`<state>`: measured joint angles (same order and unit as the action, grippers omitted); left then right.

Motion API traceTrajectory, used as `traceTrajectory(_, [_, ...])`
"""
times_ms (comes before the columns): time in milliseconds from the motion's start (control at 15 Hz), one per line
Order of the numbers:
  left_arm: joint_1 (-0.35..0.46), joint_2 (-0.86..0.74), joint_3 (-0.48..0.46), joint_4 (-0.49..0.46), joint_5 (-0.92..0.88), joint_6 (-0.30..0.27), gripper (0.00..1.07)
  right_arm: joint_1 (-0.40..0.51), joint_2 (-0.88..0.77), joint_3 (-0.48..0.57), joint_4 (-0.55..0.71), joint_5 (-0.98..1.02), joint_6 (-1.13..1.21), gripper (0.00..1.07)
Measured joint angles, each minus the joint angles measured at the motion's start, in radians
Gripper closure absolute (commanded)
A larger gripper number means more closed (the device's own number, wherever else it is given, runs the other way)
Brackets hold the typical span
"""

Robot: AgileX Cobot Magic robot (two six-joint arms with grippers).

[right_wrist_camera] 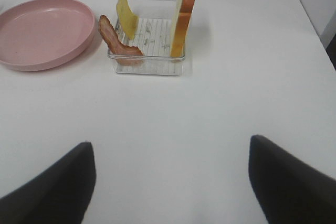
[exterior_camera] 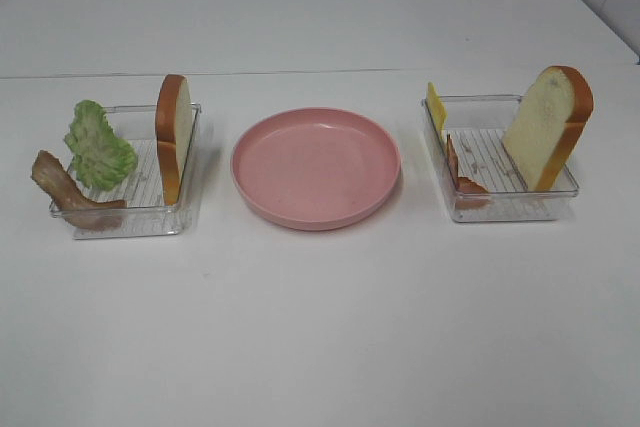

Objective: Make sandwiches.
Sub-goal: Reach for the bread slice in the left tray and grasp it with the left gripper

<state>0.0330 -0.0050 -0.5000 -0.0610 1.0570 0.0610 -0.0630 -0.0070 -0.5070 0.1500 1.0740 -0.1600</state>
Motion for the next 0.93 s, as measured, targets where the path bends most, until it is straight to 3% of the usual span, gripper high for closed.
traceTrajectory(267, [0.0,0.0,-0.006,0.0,-0.001,0.0,0.14,0.0,0.0,0.0,0.0,0.0,0.0,0.31])
traceTrajectory(467, [0.0,0.065,-0.071,-0.01,-0.009,0.0,0.14,0.0,0.0,0.0,0.0,0.0,0.0,0.31])
traceTrajectory(733, [0.0,0.278,-0.155,-0.075,-0.061,0.0,0.15,0.0,0.0,0.0,0.0,0.0,0.0,0.31])
traceTrajectory(933, [0.0,0.6,-0.292,-0.143,-0.061,0.019,0.16,0.0,0.0,0.0,0.0,0.0,0.0,0.31])
